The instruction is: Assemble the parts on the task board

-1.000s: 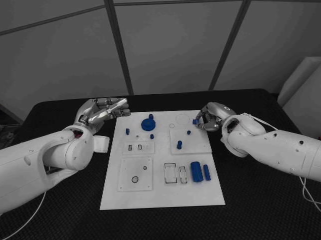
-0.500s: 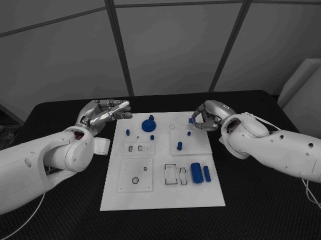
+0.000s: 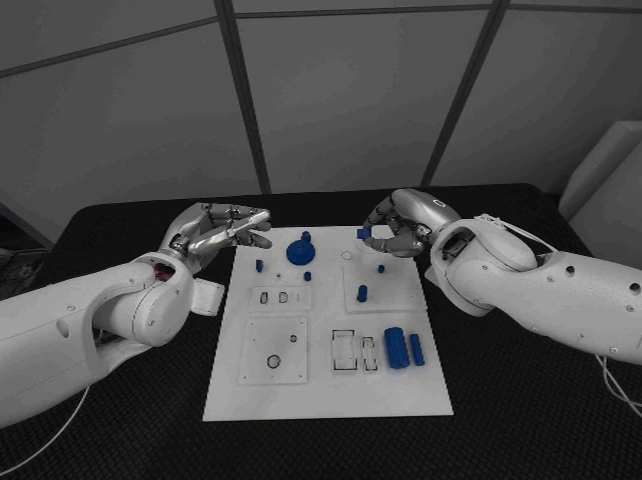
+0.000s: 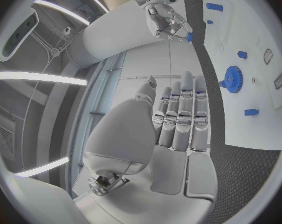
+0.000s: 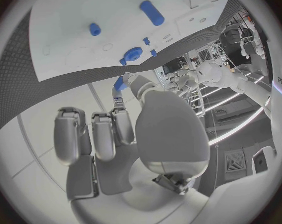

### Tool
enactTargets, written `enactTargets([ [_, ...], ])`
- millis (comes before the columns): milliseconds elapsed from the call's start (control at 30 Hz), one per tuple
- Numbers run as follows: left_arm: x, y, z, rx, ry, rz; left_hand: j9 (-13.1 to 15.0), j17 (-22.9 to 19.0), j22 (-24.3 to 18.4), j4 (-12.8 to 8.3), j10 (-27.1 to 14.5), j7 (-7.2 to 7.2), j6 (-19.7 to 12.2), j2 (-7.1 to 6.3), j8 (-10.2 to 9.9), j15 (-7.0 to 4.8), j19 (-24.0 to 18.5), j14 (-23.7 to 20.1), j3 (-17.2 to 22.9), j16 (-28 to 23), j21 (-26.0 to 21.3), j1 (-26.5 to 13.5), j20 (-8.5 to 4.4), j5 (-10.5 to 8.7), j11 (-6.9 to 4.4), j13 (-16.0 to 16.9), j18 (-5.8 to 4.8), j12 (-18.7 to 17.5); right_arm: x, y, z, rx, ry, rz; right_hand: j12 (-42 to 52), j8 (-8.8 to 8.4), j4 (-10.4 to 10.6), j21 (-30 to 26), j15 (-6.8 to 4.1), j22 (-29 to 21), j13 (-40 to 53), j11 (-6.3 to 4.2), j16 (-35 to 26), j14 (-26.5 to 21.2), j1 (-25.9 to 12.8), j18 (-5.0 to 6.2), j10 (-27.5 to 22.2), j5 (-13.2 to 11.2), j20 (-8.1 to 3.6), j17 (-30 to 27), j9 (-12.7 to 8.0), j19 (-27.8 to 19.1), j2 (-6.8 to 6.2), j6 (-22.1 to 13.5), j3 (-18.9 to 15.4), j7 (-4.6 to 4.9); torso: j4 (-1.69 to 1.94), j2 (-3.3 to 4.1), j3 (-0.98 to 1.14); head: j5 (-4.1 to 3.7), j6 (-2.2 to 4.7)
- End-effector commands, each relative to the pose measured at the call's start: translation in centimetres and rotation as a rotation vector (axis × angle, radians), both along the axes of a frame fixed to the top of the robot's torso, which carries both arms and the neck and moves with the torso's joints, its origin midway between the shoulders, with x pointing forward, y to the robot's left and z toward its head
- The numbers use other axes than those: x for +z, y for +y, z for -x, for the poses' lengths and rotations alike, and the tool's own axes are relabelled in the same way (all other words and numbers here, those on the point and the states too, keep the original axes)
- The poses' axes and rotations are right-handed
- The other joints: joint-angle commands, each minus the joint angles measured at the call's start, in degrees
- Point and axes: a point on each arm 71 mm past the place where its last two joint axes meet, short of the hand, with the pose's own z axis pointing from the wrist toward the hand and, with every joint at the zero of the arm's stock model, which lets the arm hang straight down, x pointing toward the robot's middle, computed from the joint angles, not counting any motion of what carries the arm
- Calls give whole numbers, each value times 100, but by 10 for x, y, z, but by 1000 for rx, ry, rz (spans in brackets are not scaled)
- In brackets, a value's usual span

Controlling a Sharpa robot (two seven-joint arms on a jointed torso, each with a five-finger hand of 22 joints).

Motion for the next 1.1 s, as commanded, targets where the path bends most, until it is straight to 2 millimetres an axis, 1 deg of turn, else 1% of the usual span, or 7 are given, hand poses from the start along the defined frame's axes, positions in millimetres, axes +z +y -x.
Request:
enactTargets([
  [33, 0, -5, 1, -53, -14, -74, 3, 109, 51, 39, 125, -15, 71, -8, 1, -38, 114, 153, 4, 186, 103, -54, -31, -6, -43, 23, -86, 56, 1, 12, 4, 36, 28, 14, 18, 40, 51, 24, -43, 657, 423, -40, 9, 523, -71, -5, -2, 38, 3, 1116, 67, 37, 8, 120, 6, -84, 6, -2, -1, 51, 12],
  [200, -1, -10, 4, -104, -42, -157, 2, 547, 262, 51, 490, -126, 133, -4, 0, -209, 439, 552, 53, 919, 496, -33, -216, 36, -190, 113, -92, 234, 2, 28, 11, 79, 46, 12, 34, 49, 76, 34, -60, 678, 443, -61, 4, 521, -144, -10, 23, 251, -12, 1109, 83, 51, 14, 148, -29, -106, 7, 1, 0, 133, -25],
  [333, -1, -16, 8, -167, -79, -249, -1, 1344, 596, 51, 776, -210, 164, -35, -6, -347, 683, 682, 135, 2111, 1053, -14, -379, 37, -316, 307, -103, 544, 3, 42, 15, 118, 61, 10, 86, 52, 79, 49, -72, 707, 502, -72, -3, 518, -175, -17, 67, 391, -24, 1100, 97, 71, 28, 166, -65, -118, 14, -2, -6, 240, -75],
  [500, -4, -20, 13, -221, -117, -336, 1, 3889, 1134, 49, 802, -287, 173, -83, 0, -441, 846, 749, 205, 4699, 1890, -57, -518, 40, -391, 783, -118, 1135, 3, 58, 18, 157, 66, 12, 81, 54, 90, 62, -75, 731, 500, -75, -7, 517, -196, -23, 69, 425, -28, 1095, 103, 88, 40, 176, -82, -123, 23, -9, -6, 307, -131],
  [600, -6, -21, 16, -240, -138, -372, 0, 4633, 1476, 32, 568, -293, 146, -124, -1, -443, 674, 669, 261, 5449, 2353, -83, -521, 38, -393, 1174, -120, 1568, 3, 65, 19, 174, 66, 18, 85, 54, 95, 71, -76, 747, 505, -77, -4, 518, -205, -27, 73, 436, -29, 1099, 105, 100, 46, 180, -89, -125, 40, -21, -14, 353, -179],
  [767, -8, -22, 19, -253, -168, -412, -4, 4874, 1644, 8, 480, -283, 129, -135, -12, -444, 545, 667, 314, 5679, 2565, -76, -511, 41, -416, 1391, -112, 1829, 1, 73, 19, 193, 65, 31, 94, 56, 101, 83, -79, 769, 516, -80, -1, 519, -217, -33, 82, 451, -31, 1104, 109, 116, 52, 186, -99, -128, 36, -18, -16, 399, -207],
  [1100, -12, -24, 24, -273, -210, -461, -9, 4639, 1761, -26, 289, -307, 91, -142, -21, -440, 372, 517, 392, 5562, 2688, -51, -496, 45, -423, 1545, -108, 1989, -3, 87, 21, 221, 73, 39, 99, 56, 104, 88, -80, 779, 521, -82, 0, 520, -225, -35, 86, 457, -33, 1106, 111, 123, 52, 189, -108, -131, 23, -6, 0, 478, -254],
])
